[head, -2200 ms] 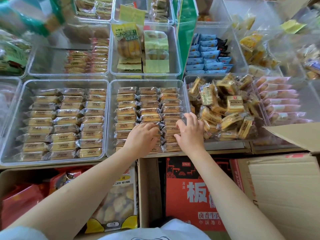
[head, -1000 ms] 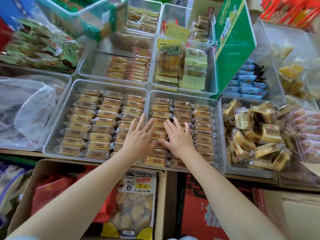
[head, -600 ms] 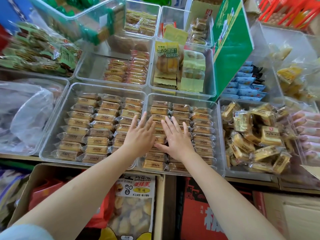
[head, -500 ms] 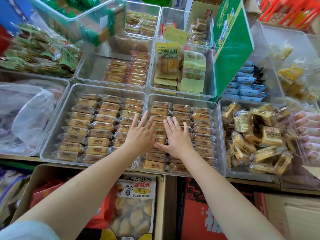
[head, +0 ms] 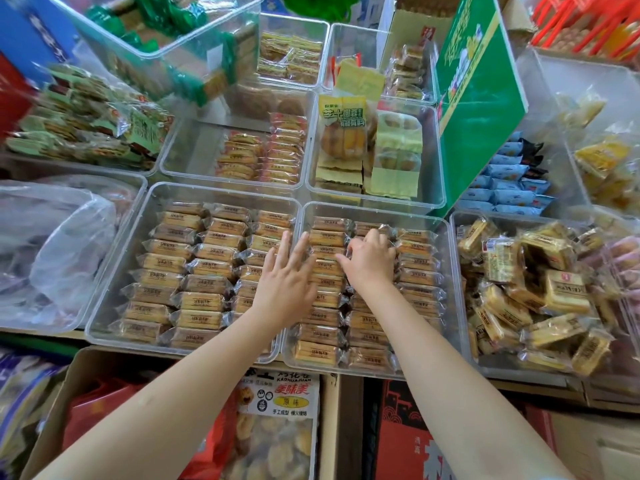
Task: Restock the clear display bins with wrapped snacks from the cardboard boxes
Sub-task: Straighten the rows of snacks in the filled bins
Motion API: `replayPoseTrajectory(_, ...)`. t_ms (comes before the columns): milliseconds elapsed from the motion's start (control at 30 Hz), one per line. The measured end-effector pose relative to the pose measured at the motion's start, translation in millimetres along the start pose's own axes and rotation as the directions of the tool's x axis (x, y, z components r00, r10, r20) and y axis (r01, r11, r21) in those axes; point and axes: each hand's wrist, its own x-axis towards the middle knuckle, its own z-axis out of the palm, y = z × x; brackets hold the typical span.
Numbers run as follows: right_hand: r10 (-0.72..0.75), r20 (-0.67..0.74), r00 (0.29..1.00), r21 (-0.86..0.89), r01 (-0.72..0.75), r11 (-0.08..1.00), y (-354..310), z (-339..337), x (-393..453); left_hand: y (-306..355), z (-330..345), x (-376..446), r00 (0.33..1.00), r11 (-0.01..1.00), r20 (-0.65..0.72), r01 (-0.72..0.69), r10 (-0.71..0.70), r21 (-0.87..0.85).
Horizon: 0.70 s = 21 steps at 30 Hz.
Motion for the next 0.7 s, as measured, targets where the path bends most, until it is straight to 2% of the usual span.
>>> replayPoseTrajectory(67, 0.039, 0.021, 0.999, 0.021, -0.039, 0.999, -5, 6, 3, -1, 4, -1, 1.000, 0.999, -0.022, 0.018, -0.019, -0.036)
replayPoseTrajectory(133, 0.133, 0.043, 0.990, 0.187, -0.138, 0.973, -7, 8, 7, -2, 5, -2, 0.999, 0.998, -0.024, 0.023, -0.024, -0.052)
replayPoseTrajectory(200, 0.225, 0.128, 0.966, 0.415, -0.258, 0.872, -4, 5, 12, -1, 4, -2, 1.000, 0.998, -0.014, 0.023, -0.024, -0.057)
replayPoseTrajectory(267, 0.259, 0.213, 0.942, 0.566, -0.335, 0.754, -1, 2, 13, 0, 1, -2, 1.000, 0.999, -0.008, 0.011, -0.011, -0.034)
replayPoseTrajectory(400, 0.287, 0.247, 0.926, 0.663, -0.377, 0.646, -1, -1, 12, 0, -2, 0, 0.998, 0.996, -0.014, -0.061, 0.062, 0.057)
replayPoseTrajectory(500, 0.274, 0.248, 0.929, 0.646, -0.370, 0.668, -4, 5, 14, 4, -3, 5, 0.994, 0.989, 0.020, -0.106, 0.105, 0.105)
replayPoseTrajectory(567, 0.250, 0.198, 0.948, 0.568, -0.318, 0.759, -6, 10, 17, 8, -5, 11, 0.992, 0.981, 0.053, -0.124, 0.117, 0.149)
replayPoseTrajectory(633, 0.202, 0.116, 0.972, 0.410, -0.232, 0.882, -7, 11, 16, 12, -7, 16, 0.989, 0.974, 0.085, -0.131, 0.117, 0.187)
replayPoseTrajectory(700, 0.088, 0.016, 0.996, 0.175, -0.089, 0.981, -4, 8, 13, 13, -10, 17, 0.989, 0.973, 0.098, -0.129, 0.111, 0.194)
